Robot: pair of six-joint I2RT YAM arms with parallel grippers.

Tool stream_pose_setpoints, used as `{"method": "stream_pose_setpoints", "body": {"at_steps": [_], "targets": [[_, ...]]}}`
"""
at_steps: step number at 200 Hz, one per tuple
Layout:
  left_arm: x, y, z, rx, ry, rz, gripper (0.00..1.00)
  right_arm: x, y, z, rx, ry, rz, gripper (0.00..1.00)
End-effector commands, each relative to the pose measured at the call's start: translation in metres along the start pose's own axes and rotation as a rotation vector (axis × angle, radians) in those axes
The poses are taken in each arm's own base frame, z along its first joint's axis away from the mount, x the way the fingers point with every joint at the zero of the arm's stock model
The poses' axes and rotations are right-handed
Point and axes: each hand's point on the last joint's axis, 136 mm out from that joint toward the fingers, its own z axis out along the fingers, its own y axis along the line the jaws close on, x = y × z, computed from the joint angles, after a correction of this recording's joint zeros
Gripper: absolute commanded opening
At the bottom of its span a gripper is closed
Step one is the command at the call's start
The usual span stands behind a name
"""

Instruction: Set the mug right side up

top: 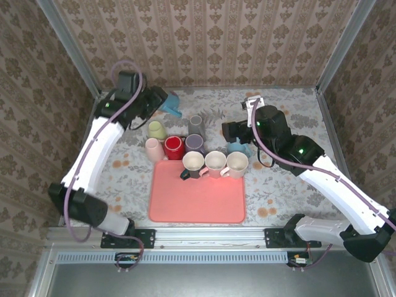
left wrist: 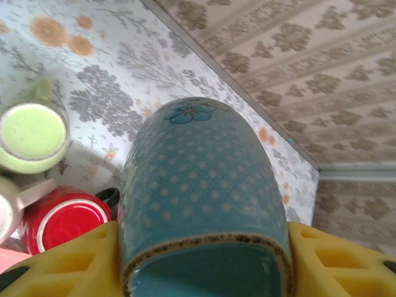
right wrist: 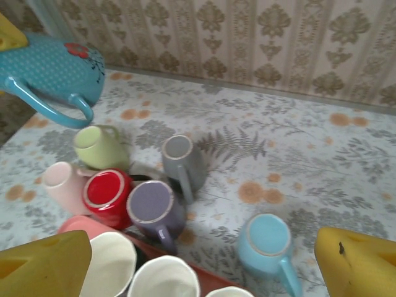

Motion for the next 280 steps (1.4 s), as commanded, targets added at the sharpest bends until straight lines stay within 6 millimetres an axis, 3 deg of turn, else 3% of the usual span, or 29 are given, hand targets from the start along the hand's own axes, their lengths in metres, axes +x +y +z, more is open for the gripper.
{"method": "stream_pose_setpoints", "body": {"at_steps": [1,40,101,143,186,232,243,248,280], "targets": [[-0.022,-0.049,-0.029,0.377,-0.116,0.103,0.35,0.002,0.023,-0.006,-0.136,0.002,0.025,0.94],[0.000,-0.038,-0.056,0.644,-0.143,0.176,0.34,-0.001,0.047,-0.004,-0.275,-0.033,0.103,0.95],[0.036,-0.022,-0.065,0.905,-0.147,0.175,0.30,0.014,0.088,0.008,-0.511,-0.001,0.134,0.93],[0.055,-0.031,-0.070,1.079,-0.134,0.162,0.26,0.011,0.109,0.021,-0.719,0.037,0.310,0.92],[0.065,-0.033,-0.073,1.138,-0.134,0.166,0.23,0.004,0.110,0.032,-0.830,0.068,0.433,0.95],[0.075,-0.042,-0.072,1.160,-0.089,0.187,0.23,-0.004,0.087,0.053,-0.838,0.108,0.417,0.92],[0.075,-0.043,-0.070,1.162,-0.082,0.183,0.22,-0.009,0.088,0.049,-0.892,0.118,0.381,0.91],[0.075,-0.044,-0.070,1.161,-0.080,0.182,0.22,-0.002,0.087,0.060,-0.900,0.152,0.378,0.91],[0.081,-0.047,-0.073,1.177,-0.052,0.203,0.21,-0.004,0.084,0.070,-0.981,0.191,0.376,0.85]]}}
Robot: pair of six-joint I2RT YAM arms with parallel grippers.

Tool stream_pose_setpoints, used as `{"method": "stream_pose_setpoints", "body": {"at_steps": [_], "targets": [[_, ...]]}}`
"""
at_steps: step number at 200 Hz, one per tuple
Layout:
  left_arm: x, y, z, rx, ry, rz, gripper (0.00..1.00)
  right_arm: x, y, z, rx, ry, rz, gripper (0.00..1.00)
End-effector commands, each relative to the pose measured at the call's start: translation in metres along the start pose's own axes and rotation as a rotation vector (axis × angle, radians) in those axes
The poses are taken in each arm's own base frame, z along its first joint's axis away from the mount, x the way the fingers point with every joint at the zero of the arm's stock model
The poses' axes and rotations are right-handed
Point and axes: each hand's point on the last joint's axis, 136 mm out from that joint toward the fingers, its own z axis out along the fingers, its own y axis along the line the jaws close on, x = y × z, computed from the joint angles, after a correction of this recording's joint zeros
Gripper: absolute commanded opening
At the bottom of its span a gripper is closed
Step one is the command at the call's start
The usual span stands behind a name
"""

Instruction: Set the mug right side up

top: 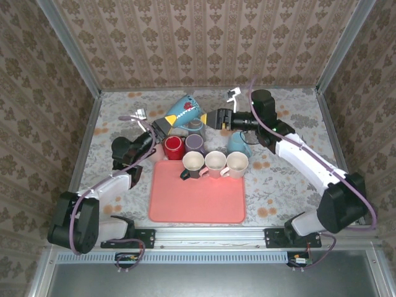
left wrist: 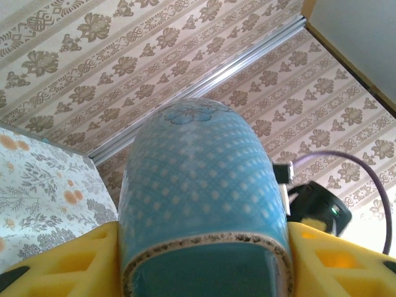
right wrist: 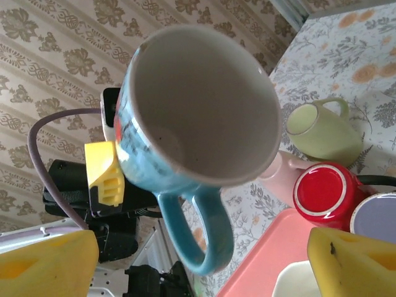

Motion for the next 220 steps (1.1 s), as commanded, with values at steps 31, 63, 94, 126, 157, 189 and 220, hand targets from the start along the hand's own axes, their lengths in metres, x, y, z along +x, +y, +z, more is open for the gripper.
{"method": "stream_pose_setpoints", "body": {"at_steps": [31,63,94,126,157,189,220], "targets": [[-0.013,-0.049,0.005,0.151,-0.016,0.093,0.21,0.003,0.023,0.011,-0.223,0.103,-0.007,0.81],[-0.013,-0.048,0.008,0.151,-0.015,0.088,0.21,0.009,0.023,0.019,-0.231,0.113,-0.009,0.77],[-0.012,-0.048,0.010,0.154,-0.009,0.086,0.20,0.008,0.020,0.026,-0.228,0.100,0.007,0.64],[-0.009,-0.046,0.010,0.150,-0.003,0.084,0.20,0.007,0.016,0.032,-0.223,0.090,0.034,0.45],[-0.005,-0.044,0.010,0.147,0.011,0.078,0.18,0.006,0.019,0.030,-0.216,0.072,0.031,0.12],[0.002,-0.035,0.004,0.121,0.014,0.070,0.46,0.003,0.025,0.023,-0.204,0.048,0.025,0.00],[0.007,-0.024,-0.005,0.058,0.014,0.074,0.87,0.002,0.026,0.012,-0.141,0.016,-0.006,0.00]]}}
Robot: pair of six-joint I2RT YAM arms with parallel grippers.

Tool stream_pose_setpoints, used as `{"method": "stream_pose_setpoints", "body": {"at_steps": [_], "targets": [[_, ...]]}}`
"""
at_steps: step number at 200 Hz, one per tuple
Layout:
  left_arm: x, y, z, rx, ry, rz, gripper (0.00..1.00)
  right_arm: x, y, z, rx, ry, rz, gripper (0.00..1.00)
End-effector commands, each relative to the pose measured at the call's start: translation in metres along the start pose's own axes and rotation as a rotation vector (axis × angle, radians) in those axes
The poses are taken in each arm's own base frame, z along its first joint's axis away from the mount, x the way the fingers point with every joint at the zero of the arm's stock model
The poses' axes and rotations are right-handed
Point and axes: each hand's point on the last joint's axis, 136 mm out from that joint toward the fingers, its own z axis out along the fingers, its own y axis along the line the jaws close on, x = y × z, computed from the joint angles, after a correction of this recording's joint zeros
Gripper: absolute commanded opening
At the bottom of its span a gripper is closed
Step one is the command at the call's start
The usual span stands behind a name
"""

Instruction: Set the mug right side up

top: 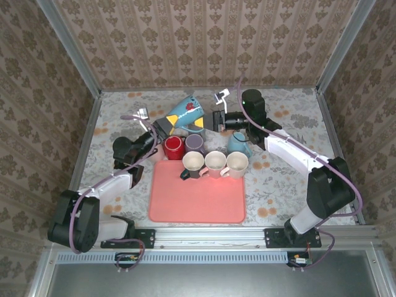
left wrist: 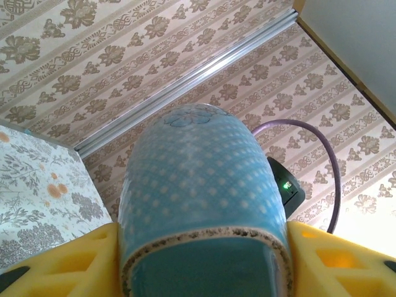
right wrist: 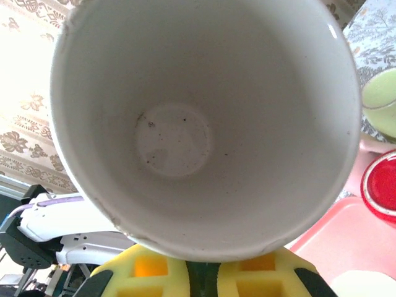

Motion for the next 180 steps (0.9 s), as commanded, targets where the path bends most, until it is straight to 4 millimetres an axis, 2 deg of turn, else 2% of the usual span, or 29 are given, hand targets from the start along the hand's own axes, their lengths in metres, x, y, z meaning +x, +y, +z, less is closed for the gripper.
{"method": "stream_pose_setpoints", "body": {"at_steps": [1,3,6,25,46,49,54,68,92,134,139,157,180], "targets": [[0.002,-0.015,-0.008,0.025,-0.001,0.088,0.90,-0.013,0.018,-0.013,0.050,-0.083,-0.068,0.00],[0.003,-0.014,-0.009,0.017,-0.001,0.089,0.97,-0.013,0.018,-0.013,0.055,-0.085,-0.070,0.00],[0.003,-0.013,-0.010,0.005,0.001,0.090,0.99,-0.013,0.018,-0.015,0.063,-0.087,-0.074,0.00],[0.007,-0.001,-0.017,-0.103,0.030,0.102,1.00,-0.012,0.015,-0.022,0.133,-0.103,-0.096,0.00],[0.001,0.019,-0.034,-0.327,0.047,0.157,1.00,-0.010,0.009,-0.032,0.231,-0.120,-0.129,0.00],[0.002,0.025,-0.038,-0.385,0.060,0.166,1.00,-0.009,0.006,-0.032,0.247,-0.119,-0.131,0.00],[0.003,0.031,-0.047,-0.477,0.081,0.190,1.00,-0.011,0.018,-0.038,0.256,-0.135,-0.164,0.00],[-0.001,0.051,-0.083,-0.795,0.126,0.293,1.00,-0.007,0.017,-0.041,0.338,-0.135,-0.199,0.00],[-0.022,0.057,-0.128,-1.108,0.126,0.391,1.00,0.002,0.018,-0.040,0.465,-0.111,-0.267,0.00],[-0.055,0.057,-0.183,-1.476,0.051,0.478,1.00,0.022,0.028,-0.007,0.617,-0.029,-0.377,0.00],[-0.059,0.057,-0.189,-1.516,0.034,0.479,1.00,0.028,0.017,0.002,0.649,-0.002,-0.371,0.00],[-0.063,0.059,-0.206,-1.606,-0.004,0.480,1.00,0.038,0.014,0.022,0.717,0.030,-0.373,0.00],[-0.060,0.062,-0.216,-1.644,-0.024,0.481,1.00,0.054,0.001,0.045,0.825,0.101,-0.375,0.00]]}}
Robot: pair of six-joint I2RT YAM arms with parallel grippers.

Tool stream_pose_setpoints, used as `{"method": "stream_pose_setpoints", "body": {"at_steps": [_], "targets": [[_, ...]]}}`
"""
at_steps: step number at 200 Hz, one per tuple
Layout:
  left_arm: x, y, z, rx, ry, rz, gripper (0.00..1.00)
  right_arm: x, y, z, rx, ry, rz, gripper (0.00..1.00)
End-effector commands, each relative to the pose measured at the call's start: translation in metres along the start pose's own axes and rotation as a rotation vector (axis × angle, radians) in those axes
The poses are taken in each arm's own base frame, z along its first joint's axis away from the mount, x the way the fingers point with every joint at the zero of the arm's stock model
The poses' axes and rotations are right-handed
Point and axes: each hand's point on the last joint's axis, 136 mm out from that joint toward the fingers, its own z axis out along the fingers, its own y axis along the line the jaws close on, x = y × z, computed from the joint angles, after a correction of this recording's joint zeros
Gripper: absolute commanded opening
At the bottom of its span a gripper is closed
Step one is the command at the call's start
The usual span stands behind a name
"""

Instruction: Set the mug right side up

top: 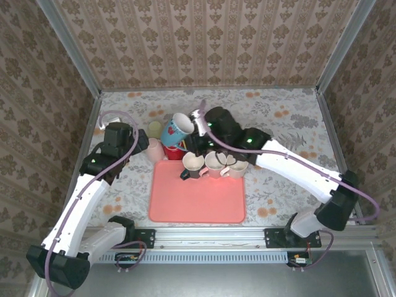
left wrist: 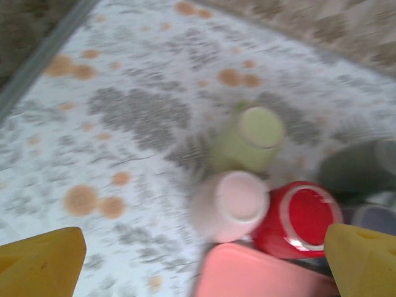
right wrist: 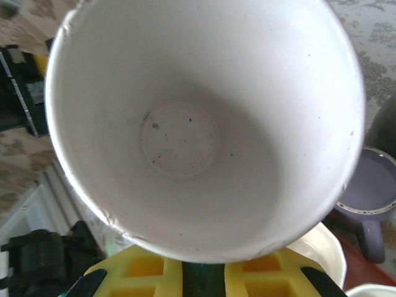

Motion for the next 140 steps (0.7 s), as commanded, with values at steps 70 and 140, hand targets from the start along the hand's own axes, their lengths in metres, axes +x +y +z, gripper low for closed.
{"method": "stream_pose_setpoints", "body": {"at_steps": [70,140], "targets": [[0.000,0.044,-0.012,-0.211,-0.059,-0.008,1.00,0.061,0.017,0.069,0.366,0.201,-0.141,0.00],[-0.002,0.050,-0.019,-0.220,-0.084,-0.034,1.00,0.105,0.029,0.114,0.397,0.288,-0.205,0.00]]}}
